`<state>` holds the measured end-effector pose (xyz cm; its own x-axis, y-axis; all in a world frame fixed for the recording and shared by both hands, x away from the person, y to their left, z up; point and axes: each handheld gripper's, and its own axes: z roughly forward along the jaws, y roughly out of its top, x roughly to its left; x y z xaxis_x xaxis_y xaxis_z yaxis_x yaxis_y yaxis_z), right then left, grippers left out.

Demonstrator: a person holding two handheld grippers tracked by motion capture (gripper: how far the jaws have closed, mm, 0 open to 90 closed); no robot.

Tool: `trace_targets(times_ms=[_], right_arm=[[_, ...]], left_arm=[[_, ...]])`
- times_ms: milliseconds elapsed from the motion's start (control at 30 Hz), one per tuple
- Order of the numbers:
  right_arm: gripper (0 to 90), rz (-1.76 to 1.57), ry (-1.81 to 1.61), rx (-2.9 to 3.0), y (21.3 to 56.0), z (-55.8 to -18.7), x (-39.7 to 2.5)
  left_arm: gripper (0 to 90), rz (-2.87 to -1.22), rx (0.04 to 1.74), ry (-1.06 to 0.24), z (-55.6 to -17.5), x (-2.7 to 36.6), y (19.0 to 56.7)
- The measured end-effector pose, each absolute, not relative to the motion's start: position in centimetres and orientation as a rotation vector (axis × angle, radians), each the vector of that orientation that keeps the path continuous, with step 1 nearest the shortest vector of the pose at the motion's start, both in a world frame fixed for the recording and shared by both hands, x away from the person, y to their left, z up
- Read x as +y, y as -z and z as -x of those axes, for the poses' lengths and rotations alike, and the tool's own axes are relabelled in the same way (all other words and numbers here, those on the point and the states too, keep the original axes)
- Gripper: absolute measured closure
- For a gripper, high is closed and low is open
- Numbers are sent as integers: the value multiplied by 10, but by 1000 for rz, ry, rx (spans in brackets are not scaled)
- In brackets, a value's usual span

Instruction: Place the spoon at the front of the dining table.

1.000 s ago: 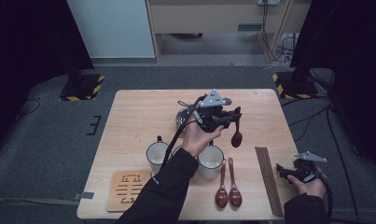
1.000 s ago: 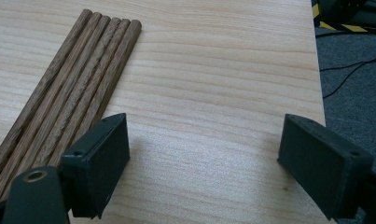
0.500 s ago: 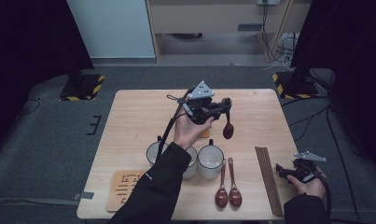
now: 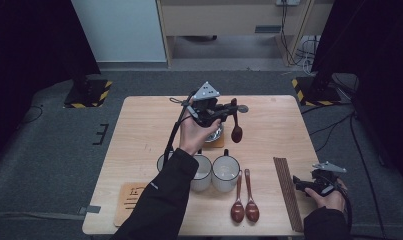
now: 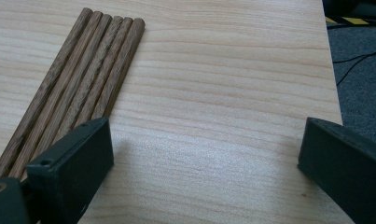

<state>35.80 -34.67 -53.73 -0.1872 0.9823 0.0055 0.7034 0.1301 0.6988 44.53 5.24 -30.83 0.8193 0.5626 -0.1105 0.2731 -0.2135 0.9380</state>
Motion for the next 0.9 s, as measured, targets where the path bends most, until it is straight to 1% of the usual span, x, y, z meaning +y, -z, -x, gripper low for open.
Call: trace_targets(times_ms=[200, 233, 900], right_arm=[[24, -1617, -800, 1953, 537, -358, -347], [4, -1628, -808, 1939, 538, -358, -346], [5, -1616, -807, 1941, 539, -358, -345]], left_arm=[[837, -1796, 662, -315, -451, 62, 308], [837, -1796, 665, -319, -452, 64, 308], [837, -1765, 726, -371, -468, 92, 308]])
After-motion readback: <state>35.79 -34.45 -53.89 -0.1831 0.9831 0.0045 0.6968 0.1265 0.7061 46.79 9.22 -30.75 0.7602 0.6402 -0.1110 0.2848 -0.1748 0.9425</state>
